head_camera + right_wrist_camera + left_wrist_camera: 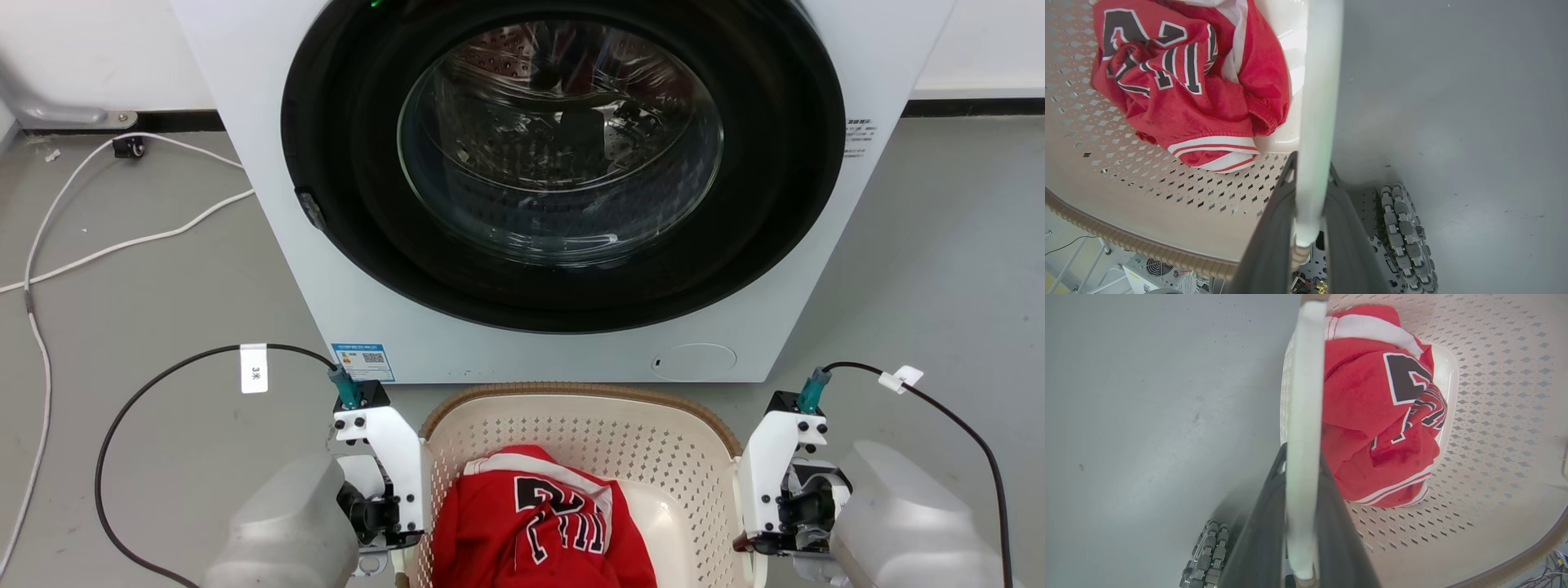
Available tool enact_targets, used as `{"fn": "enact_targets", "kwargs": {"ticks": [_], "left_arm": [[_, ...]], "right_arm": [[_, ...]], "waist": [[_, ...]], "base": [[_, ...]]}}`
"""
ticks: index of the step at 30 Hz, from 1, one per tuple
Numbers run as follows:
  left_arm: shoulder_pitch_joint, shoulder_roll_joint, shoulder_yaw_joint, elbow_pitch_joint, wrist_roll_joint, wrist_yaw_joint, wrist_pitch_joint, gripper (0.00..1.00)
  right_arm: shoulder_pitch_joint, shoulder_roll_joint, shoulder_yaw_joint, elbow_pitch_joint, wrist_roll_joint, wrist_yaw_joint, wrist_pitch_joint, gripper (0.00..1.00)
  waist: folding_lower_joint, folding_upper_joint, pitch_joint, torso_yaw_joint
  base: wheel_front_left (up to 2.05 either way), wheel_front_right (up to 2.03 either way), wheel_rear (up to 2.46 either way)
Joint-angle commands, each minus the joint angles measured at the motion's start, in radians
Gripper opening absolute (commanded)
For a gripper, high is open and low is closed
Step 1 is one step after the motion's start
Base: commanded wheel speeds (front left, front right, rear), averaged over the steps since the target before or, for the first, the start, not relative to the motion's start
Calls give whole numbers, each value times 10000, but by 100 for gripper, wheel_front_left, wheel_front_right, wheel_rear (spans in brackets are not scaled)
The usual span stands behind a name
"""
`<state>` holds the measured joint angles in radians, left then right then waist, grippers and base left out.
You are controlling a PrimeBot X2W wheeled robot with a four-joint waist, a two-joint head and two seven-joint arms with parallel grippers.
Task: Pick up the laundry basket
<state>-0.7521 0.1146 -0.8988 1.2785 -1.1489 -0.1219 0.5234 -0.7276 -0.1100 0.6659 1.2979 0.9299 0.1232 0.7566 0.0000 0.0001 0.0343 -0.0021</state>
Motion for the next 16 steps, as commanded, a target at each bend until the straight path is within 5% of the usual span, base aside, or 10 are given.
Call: {"fn": "enact_targets", "kwargs": {"ticks": [1,16], "left_arm": [[-31,-460,14,-254,-185,-158,-56,0],[11,-454,-105,-287,-284,-158,-93,0]], "right_arm": [[99,486,-43,-157,6,139,17,0],[153,530,-218,-157,-75,139,56,0]], "waist": [[0,-1,-9,-4],[0,-1,-34,-21]], "base": [[0,0,0],[0,0,0]]}}
